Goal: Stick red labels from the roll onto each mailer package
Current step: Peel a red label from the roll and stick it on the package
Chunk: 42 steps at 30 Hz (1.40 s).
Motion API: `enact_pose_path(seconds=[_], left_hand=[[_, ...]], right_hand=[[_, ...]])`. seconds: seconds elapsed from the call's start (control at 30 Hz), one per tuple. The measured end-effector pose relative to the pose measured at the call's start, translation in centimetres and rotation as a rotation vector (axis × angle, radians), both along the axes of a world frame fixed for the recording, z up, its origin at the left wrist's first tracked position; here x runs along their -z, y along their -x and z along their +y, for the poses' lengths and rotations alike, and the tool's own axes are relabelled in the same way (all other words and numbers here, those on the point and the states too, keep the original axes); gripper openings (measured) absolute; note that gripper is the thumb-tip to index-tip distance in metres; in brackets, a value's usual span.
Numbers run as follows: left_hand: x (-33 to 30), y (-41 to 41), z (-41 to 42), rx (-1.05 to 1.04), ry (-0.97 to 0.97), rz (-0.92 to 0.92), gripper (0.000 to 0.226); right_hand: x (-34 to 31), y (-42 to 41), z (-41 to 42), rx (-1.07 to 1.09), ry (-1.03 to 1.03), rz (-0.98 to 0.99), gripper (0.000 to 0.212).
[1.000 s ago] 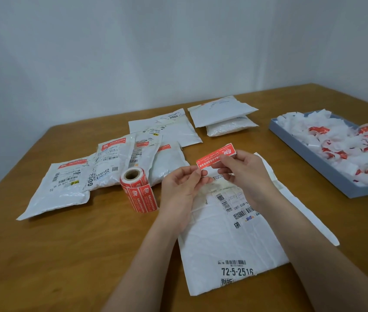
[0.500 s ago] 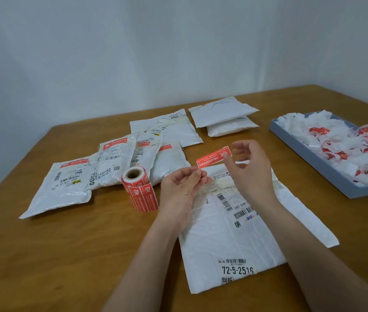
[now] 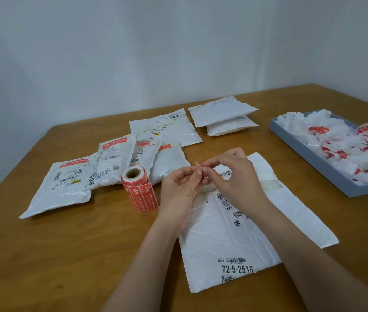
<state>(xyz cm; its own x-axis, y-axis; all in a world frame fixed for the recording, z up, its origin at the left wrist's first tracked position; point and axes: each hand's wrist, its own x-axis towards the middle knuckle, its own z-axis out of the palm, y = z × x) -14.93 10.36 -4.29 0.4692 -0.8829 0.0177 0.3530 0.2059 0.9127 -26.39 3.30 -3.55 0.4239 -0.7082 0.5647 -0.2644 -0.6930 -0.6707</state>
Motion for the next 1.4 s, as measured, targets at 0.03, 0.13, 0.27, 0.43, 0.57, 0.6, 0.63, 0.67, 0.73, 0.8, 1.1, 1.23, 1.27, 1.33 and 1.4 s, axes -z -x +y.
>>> enact_pose_path(seconds=[0.03,0.13,0.27,0.43,0.57,0.6,0.63,0.67,0.73,0.8,1.1,1.23,1.27,1.33,1.4], left_hand=[[0.0,0.0,0.0,0.003,-0.002,-0.018,0.008],[0.0,0.0,0.1,0.001,-0.008,-0.050,0.013],[0.0,0.1,0.1,-0.006,-0.005,-0.062,0.010],[0.2,0.1,0.0,-0.008,-0.006,-0.054,0.008],[0.2,0.0,0.1,-0.012,-0.011,-0.040,0.011],[0.1,0.0,0.2,-0.017,-0.014,-0.033,0.011],[0.0,0.1,0.2,-0.021,-0.017,-0.027,0.011],[-0.2,0.1,0.3,-0.024,-0.020,-0.019,0.010],[-0.4,0.2,0.4,-0.028,-0.028,0.002,0.007],[-0.5,0.2,0.3,-0.031,-0.037,0.023,0.005],[-0.6,0.1,0.4,-0.075,-0.085,0.067,0.007],[-0.8,0.1,0.5,-0.087,-0.097,0.095,0.008],[-0.9,0.1,0.5,-0.096,-0.102,0.100,0.008],[-1.0,0.2,0.5,-0.117,-0.113,0.124,0.007],[-1.1,0.2,0.6,-0.132,-0.124,0.152,0.006]], right_hand=[[0.0,0.0,0.0,-0.003,-0.008,-0.007,0.009],[-0.1,0.1,0.1,-0.003,-0.023,-0.023,0.008],[-0.2,0.0,0.2,0.001,-0.038,-0.020,0.007],[-0.3,0.0,0.4,0.009,-0.084,-0.038,0.006],[-0.4,0.2,0.3,0.025,-0.131,-0.077,0.010],[-0.4,0.2,0.2,0.030,-0.151,-0.088,0.010],[-0.4,0.2,0.1,0.032,-0.181,-0.104,0.010],[-0.5,0.2,0.0,0.030,-0.221,-0.129,0.008],[-0.7,0.4,-0.1,0.013,-0.333,-0.196,0.007],[-1.0,0.5,-0.2,0.004,-0.468,-0.261,0.008],[-1.6,1.0,-0.8,0.094,-0.785,-0.447,0.016],[-1.8,1.3,-1.0,0.098,-0.817,-0.481,0.016],[-1.8,1.4,-1.1,0.089,-0.831,-0.496,0.014],[-1.8,1.6,-1.4,0.076,-0.863,-0.537,0.010],[-1.8,1.8,-1.6,0.066,-0.878,-0.576,0.008]])
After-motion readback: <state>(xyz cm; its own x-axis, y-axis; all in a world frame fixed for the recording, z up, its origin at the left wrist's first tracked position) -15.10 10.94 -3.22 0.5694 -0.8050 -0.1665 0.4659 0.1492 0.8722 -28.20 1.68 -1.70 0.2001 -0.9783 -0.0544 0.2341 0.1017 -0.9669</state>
